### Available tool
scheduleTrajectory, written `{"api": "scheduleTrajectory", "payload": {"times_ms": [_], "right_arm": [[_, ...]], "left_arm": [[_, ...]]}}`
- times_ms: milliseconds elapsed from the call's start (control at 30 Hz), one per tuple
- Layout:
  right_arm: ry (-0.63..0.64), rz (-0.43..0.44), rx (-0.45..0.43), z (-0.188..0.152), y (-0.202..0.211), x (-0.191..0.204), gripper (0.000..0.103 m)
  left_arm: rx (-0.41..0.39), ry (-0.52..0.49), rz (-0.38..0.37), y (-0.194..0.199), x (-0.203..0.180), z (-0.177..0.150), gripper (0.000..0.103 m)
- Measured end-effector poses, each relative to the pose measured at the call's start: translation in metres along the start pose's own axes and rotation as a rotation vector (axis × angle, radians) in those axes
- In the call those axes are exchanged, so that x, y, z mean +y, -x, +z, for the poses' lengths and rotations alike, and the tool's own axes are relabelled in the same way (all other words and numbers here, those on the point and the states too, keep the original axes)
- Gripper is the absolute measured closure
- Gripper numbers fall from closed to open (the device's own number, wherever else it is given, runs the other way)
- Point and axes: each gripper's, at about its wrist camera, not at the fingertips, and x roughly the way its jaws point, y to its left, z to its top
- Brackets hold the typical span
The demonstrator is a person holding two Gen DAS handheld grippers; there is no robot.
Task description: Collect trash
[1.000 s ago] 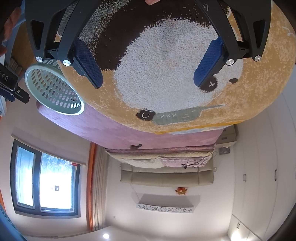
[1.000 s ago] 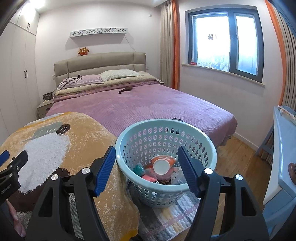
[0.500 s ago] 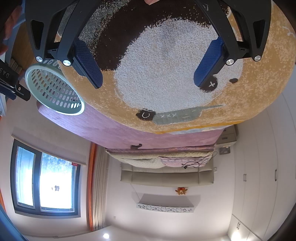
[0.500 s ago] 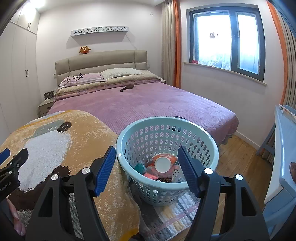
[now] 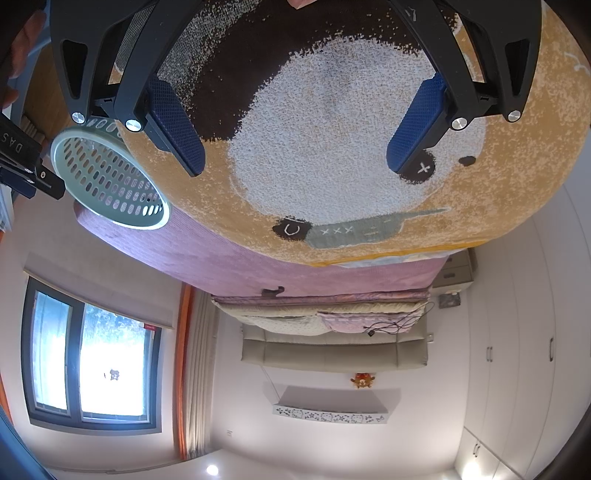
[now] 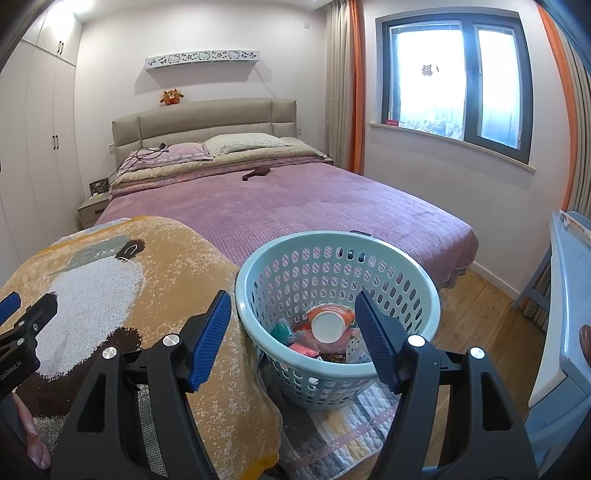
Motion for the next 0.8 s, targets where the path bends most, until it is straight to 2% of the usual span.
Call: {"api": "scheduleTrajectory", "payload": {"times_ms": [800], "right_arm": [[-0.004, 0.003, 0.001, -0.0003, -0.0024, -0.0057, 0.037]], "left_arm": [[-0.001, 0.000, 0.000, 0.0000, 0.0005, 0.0000, 0.007]]}}
